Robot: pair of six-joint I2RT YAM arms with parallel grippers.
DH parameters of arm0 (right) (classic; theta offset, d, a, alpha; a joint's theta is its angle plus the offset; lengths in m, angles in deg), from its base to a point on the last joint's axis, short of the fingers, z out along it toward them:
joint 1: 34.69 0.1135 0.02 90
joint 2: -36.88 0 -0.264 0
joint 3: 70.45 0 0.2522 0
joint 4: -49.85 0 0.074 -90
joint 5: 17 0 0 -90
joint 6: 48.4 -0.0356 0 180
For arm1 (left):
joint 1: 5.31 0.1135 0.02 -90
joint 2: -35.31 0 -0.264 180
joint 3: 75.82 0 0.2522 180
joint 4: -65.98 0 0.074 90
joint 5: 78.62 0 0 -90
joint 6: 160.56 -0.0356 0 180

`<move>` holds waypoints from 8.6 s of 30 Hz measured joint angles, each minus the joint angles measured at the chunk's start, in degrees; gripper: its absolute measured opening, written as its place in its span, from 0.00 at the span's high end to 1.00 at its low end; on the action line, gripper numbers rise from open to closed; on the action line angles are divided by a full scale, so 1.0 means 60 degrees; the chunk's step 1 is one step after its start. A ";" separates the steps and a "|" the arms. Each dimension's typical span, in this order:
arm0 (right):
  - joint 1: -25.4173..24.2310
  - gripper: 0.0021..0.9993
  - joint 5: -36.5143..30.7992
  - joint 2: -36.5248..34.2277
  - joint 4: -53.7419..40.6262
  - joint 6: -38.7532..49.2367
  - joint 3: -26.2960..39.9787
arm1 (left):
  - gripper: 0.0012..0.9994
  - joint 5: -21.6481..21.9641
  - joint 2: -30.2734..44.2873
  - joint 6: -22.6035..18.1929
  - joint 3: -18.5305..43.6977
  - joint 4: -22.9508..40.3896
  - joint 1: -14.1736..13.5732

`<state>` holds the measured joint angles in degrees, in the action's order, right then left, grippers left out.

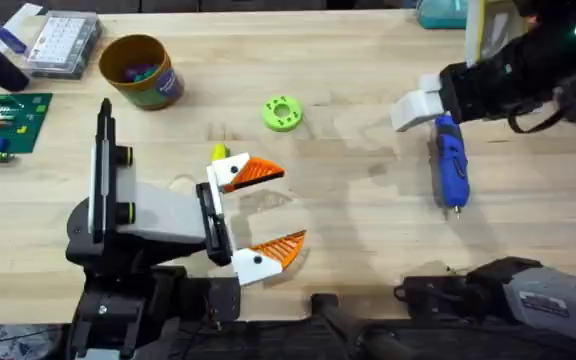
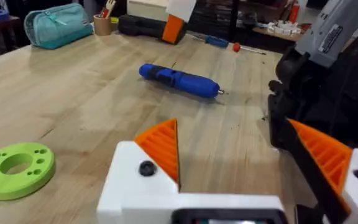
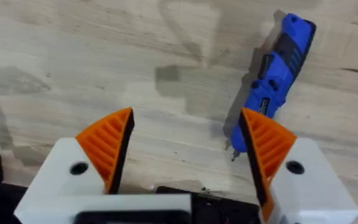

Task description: Pick up the gripper from the table and insert it into the empty holder that is missing its gripper. Then pick up a screw, insert it into the mounting hole, and use the screwdriver to tighten it. Finally, clean up the table by picking up the vegetable and placing it into the bucket.

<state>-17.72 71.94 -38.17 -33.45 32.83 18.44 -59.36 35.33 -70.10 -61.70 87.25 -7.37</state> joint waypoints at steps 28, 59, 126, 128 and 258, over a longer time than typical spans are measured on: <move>0.0000 0.01 0.0004 0.0004 -0.0004 0.0000 0.0000 | 1.00 -0.0022 0.0002 0.0004 0.0000 0.0000 0.0000; -0.3510 0.01 -0.0444 -0.0275 0.2691 0.1905 -0.2701 | 1.00 -0.0033 0.0002 0.0002 0.0000 0.0036 0.0000; -0.3690 0.20 -0.0521 -0.3512 0.5085 0.3472 -0.2717 | 1.00 -0.0040 0.0002 0.0002 0.0000 0.0036 0.0000; -0.3690 0.26 -0.0470 -0.3512 0.5079 0.3492 -0.2718 | 1.00 -0.0040 0.0002 0.0005 0.0000 0.0036 0.0000; -0.3625 0.97 0.4246 0.2635 0.3530 0.4400 -0.1530 | 1.00 -0.0067 0.0002 0.0004 0.0000 0.0042 0.0000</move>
<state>-39.46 97.42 -22.36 -12.27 59.23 9.26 -59.76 35.34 -70.08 -61.70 87.50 -7.37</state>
